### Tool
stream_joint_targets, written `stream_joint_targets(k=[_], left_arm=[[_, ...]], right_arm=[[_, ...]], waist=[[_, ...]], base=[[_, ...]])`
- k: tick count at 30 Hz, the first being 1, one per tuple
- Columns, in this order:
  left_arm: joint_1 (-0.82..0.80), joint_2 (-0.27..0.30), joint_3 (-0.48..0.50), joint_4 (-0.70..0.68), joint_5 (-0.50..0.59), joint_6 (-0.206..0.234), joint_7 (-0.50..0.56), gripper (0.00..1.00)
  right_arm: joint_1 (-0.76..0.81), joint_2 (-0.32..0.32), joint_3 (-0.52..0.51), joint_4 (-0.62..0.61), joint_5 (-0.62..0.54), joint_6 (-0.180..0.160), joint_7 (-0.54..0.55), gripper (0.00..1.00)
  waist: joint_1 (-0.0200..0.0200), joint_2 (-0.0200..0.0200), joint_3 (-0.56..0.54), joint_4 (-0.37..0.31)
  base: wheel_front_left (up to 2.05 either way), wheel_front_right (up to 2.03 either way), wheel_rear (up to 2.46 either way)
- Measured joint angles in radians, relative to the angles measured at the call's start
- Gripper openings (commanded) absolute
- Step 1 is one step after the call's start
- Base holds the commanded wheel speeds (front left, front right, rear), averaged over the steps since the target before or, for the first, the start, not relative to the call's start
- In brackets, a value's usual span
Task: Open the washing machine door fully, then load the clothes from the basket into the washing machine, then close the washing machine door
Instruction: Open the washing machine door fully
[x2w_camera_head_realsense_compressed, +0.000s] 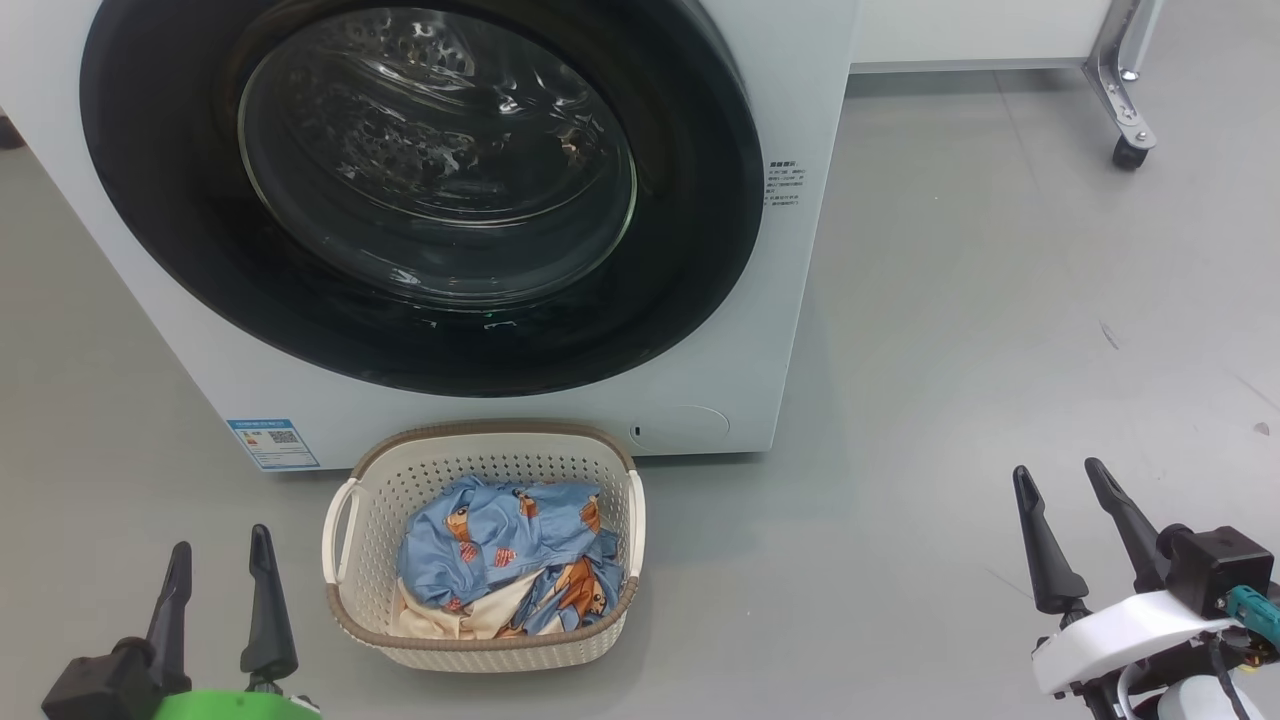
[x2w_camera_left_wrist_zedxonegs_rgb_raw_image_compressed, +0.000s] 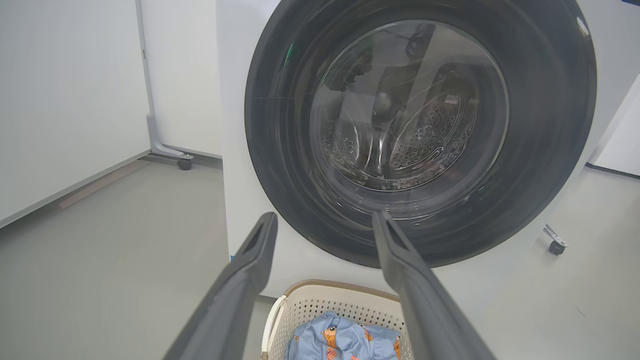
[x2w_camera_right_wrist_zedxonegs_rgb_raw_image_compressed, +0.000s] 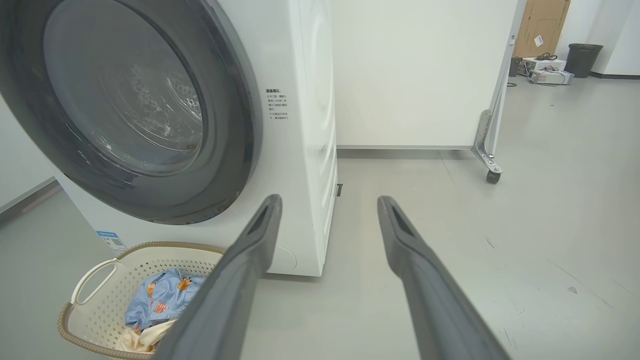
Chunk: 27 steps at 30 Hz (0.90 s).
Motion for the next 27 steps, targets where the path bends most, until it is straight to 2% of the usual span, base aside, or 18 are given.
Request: stream_joint_targets(k=[11, 12, 13, 14, 15, 27], left_arm=[[0.0, 0.0, 0.0, 0.0, 0.0, 0.0, 0.0, 1.0], [0.0, 0.0, 0.0, 0.0, 0.0, 0.0, 0.0, 1.0], [0.0, 0.0, 0.0, 0.001, 0.0, 0.0, 0.0, 1.0], [0.0, 0.0, -0.001, 0.001, 0.0, 0.0, 0.0, 1.0], [0.0, 0.0, -0.001, 0.002, 0.0, 0.0, 0.0, 1.0], [0.0, 0.0, -0.001, 0.002, -0.003, 0.0, 0.0, 1.0]], right_arm=[[0.0, 0.001, -0.005, -0.001, 0.0, 0.0, 0.0, 1.0], [0.0, 0.001, -0.006, -0.001, 0.0, 0.0, 0.0, 0.57], [0.0, 0.002, -0.007, -0.002, 0.0, 0.0, 0.0, 0.26], [0.0, 0.002, -0.009, -0.004, 0.0, 0.0, 0.0, 0.03], [0.0, 0.002, -0.01, -0.006, 0.0, 0.0, 0.0, 0.0], [0.0, 0.002, -0.007, -0.011, 0.0, 0.0, 0.0, 0.0]], waist=[[0.0, 0.0, 0.001, -0.001], [0.0, 0.0, 0.001, -0.001], [0.0, 0.0, 0.001, -0.001], [0.0, 0.0, 0.001, -0.001], [0.0, 0.0, 0.001, 0.0], [0.0, 0.0, 0.002, 0.002]], base=[[0.0, 0.0, 0.0], [0.0, 0.0, 0.0], [0.0, 0.0, 0.0], [0.0, 0.0, 0.0], [0.0, 0.0, 0.0], [0.0, 0.0, 0.0]])
